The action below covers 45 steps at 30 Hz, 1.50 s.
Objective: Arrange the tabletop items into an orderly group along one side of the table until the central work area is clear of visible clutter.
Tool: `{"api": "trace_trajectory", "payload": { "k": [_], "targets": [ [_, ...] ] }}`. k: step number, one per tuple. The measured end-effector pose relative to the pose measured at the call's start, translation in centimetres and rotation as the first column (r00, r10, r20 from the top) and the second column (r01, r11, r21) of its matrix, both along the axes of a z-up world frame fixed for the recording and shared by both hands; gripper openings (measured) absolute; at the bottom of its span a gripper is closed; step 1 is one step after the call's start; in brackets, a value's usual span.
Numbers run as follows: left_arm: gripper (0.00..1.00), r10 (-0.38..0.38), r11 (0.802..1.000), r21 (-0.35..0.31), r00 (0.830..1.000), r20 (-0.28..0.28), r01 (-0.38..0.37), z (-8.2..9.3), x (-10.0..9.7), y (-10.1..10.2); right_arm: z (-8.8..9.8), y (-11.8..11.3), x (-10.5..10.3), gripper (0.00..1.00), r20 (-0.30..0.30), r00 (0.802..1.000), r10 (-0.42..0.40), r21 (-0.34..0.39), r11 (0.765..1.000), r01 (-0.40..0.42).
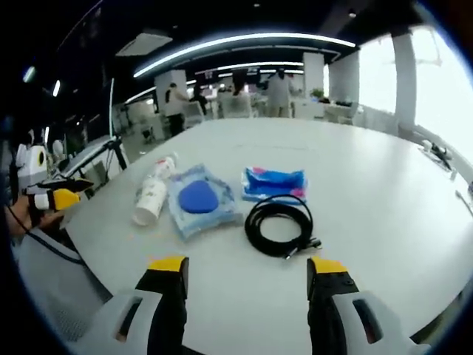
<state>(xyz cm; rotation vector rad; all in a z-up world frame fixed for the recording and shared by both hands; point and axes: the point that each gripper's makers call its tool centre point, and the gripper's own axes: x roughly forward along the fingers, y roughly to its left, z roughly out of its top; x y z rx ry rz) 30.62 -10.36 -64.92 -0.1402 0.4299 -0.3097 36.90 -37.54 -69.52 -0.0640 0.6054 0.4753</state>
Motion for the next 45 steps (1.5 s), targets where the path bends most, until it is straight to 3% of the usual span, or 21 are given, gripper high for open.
{"api": "trace_trajectory", "payload": {
  "k": [10, 18, 25, 31, 34, 36, 45],
  "targets": [
    [0.77, 0.018, 1.000, -0.025, 1.000, -0.021, -0.019, -0.3, 0.1, 0.4, -0.5, 0.1, -0.2, 0.64, -0.024, 1.000, 0.010, -0.008, 1.000, -0.011],
    [0.69, 0.026, 0.999, -0.029, 0.995, -0.099, -0.029, -1.1, 0.6, 0.9, -0.9, 0.1, -0.3, 0.62, -0.041, 0.999, 0.017, -0.014, 1.000, -0.018],
    [0.68, 0.024, 0.998, -0.047, 0.996, -0.091, -0.028, 0.7, 3.7, 1.4, -1.1, 0.1, -0.5, 0.60, -0.053, 0.998, 0.017, -0.013, 1.000, -0.017],
    [0.67, 0.068, 0.996, -0.044, 0.993, -0.101, -0.073, 1.9, 7.4, 2.9, -1.3, 0.3, -0.6, 0.58, -0.057, 0.998, 0.038, -0.029, 0.999, -0.039],
    [0.66, 0.113, 0.993, -0.019, 0.981, -0.156, -0.117, 1.5, 8.9, 4.1, -1.3, 0.3, -0.6, 0.58, -0.058, 0.998, 0.035, -0.028, 0.999, -0.036],
    [0.65, 0.126, 0.992, -0.013, 0.979, -0.163, -0.129, 1.6, 9.8, 4.6, -1.3, 0.2, -0.5, 0.58, -0.058, 0.998, 0.031, -0.026, 0.999, -0.032],
    [0.67, 0.161, 0.982, -0.066, 0.964, -0.212, -0.178, 1.1, 14.5, 5.3, -1.6, 0.2, -0.7, 0.54, -0.081, 0.996, 0.036, -0.025, 0.999, -0.038]
  ]
}}
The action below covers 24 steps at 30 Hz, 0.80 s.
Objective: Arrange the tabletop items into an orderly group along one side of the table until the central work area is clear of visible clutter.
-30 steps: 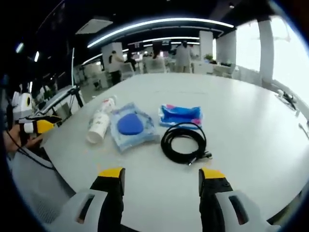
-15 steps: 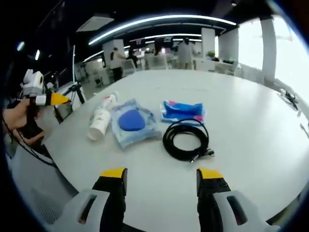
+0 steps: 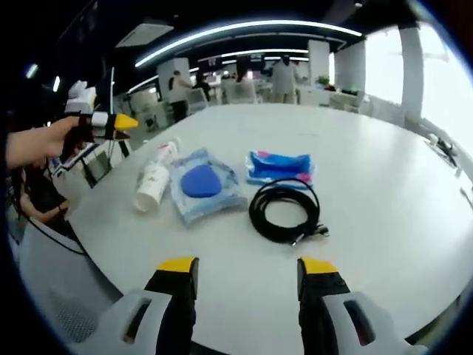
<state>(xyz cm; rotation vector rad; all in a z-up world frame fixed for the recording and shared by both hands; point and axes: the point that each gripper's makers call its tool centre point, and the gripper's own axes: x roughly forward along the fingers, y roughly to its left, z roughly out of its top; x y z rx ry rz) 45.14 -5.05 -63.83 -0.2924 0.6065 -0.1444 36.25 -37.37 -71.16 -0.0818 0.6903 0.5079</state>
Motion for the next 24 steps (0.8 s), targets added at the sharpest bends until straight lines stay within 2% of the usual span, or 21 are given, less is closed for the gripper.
{"api": "trace_trajectory", "payload": {
  "k": [8, 13, 18, 21, 24],
  "targets": [
    [0.62, 0.079, 0.996, -0.043, 0.992, -0.094, -0.083, -2.9, 2.6, 0.9, 0.0, -0.2, 0.1, 0.53, 0.014, 1.000, 0.005, -0.029, 1.000, -0.004],
    [0.54, 0.089, 0.993, -0.068, 0.985, -0.149, -0.100, -4.6, 4.0, 0.9, -0.2, -0.2, 0.1, 0.52, 0.005, 1.000, 0.008, -0.035, 0.999, -0.008],
    [0.55, 0.126, 0.985, -0.090, 0.973, -0.193, -0.145, -6.2, 5.7, 1.4, -0.3, -0.3, 0.0, 0.51, -0.001, 1.000, 0.008, -0.039, 0.999, -0.008],
    [0.55, 0.138, 0.983, -0.090, 0.967, -0.213, -0.160, -7.0, 6.3, 1.5, -0.4, -0.3, 0.0, 0.51, -0.004, 1.000, 0.008, -0.042, 0.999, -0.008],
    [0.54, 0.128, 0.989, -0.042, 0.963, -0.239, -0.142, -7.9, 6.4, 1.5, -0.5, -0.2, -0.1, 0.51, -0.010, 1.000, 0.012, -0.044, 0.999, -0.013]
  ]
}}
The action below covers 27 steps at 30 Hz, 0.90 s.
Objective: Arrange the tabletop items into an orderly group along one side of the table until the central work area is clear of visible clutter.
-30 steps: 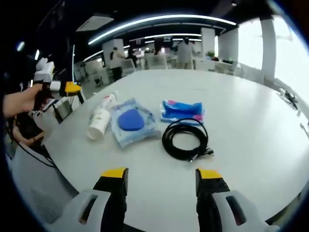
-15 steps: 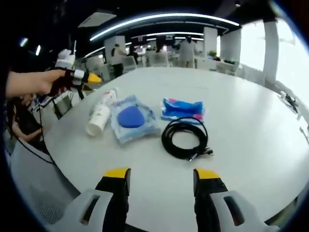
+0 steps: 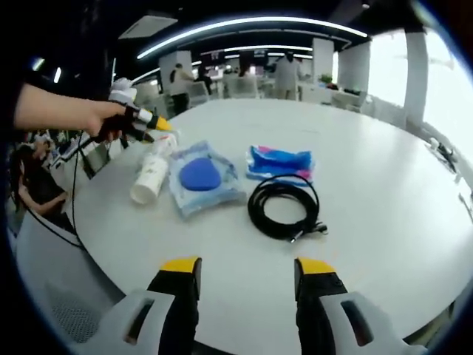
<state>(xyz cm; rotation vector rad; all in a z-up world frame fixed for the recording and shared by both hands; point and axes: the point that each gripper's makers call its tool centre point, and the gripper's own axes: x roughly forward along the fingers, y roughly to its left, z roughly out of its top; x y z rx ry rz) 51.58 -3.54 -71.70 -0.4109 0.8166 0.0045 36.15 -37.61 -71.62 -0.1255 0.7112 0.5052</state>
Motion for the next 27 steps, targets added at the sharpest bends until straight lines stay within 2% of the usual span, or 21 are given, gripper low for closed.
{"api": "trace_trajectory", "payload": {
  "k": [2, 8, 13, 17, 21, 22, 27],
  "targets": [
    [0.54, -0.030, 0.999, 0.039, 0.999, -0.027, 0.031, -0.7, -0.1, 0.1, -0.1, 0.0, -0.1, 0.51, -0.004, 1.000, 0.005, -0.004, 1.000, -0.005],
    [0.48, -0.054, 0.996, 0.068, 0.996, -0.074, 0.060, -2.0, 0.4, 0.7, -0.3, 0.1, -0.2, 0.50, -0.014, 1.000, 0.011, -0.010, 1.000, -0.011],
    [0.47, -0.043, 0.996, 0.069, 0.995, -0.089, 0.049, -2.7, 1.1, 1.5, -0.5, 0.2, -0.4, 0.50, -0.025, 0.999, 0.020, -0.017, 1.000, -0.020],
    [0.49, -0.045, 0.997, 0.058, 0.994, -0.100, 0.051, -3.0, 1.5, 1.1, -0.7, 0.3, -0.5, 0.49, -0.032, 0.999, 0.028, -0.025, 0.999, -0.029],
    [0.50, -0.084, 0.990, 0.103, 0.989, -0.125, 0.097, -3.7, 1.7, 0.9, -0.9, 0.3, -0.6, 0.49, -0.040, 0.999, 0.028, -0.029, 0.999, -0.029],
    [0.50, -0.074, 0.993, 0.084, 0.990, -0.117, 0.084, -3.7, 1.9, 0.8, -0.9, 0.2, -0.6, 0.49, -0.041, 0.999, 0.028, -0.029, 0.999, -0.029],
    [0.48, -0.068, 0.994, 0.077, 0.990, -0.120, 0.078, -3.6, 2.0, 0.9, -1.0, 0.2, -0.6, 0.48, -0.043, 0.999, 0.028, -0.038, 0.999, -0.029]
  ]
}}
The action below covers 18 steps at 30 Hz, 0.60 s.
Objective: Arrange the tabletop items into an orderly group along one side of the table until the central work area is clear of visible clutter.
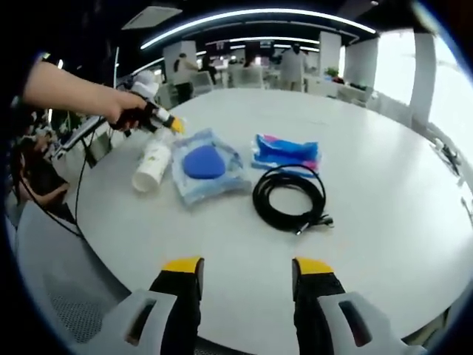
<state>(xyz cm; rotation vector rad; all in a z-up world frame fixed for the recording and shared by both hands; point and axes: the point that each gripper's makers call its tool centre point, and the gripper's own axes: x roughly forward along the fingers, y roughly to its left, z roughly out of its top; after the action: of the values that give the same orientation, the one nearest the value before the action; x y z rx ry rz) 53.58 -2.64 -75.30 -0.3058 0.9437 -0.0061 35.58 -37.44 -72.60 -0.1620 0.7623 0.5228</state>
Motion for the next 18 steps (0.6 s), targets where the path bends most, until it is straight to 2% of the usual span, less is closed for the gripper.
{"api": "trace_trajectory", "payload": {
  "k": [4, 12, 18],
  "targets": [
    [0.45, 0.003, 1.000, -0.022, 1.000, 0.007, -0.003, 0.2, 0.0, 0.0, 0.0, 0.0, 0.0, 0.48, -0.003, 1.000, -0.004, 0.003, 1.000, 0.004],
    [0.39, -0.051, 0.998, 0.022, 0.999, 0.015, 0.050, 0.7, -0.9, -0.1, -0.1, 0.0, 0.0, 0.48, -0.001, 1.000, 0.000, -0.003, 1.000, 0.000],
    [0.37, -0.035, 0.999, 0.001, 0.996, 0.077, 0.035, 2.8, -1.0, 0.4, 0.0, 0.2, 0.0, 0.48, 0.004, 1.000, 0.009, 0.000, 1.000, -0.009]
  ]
}}
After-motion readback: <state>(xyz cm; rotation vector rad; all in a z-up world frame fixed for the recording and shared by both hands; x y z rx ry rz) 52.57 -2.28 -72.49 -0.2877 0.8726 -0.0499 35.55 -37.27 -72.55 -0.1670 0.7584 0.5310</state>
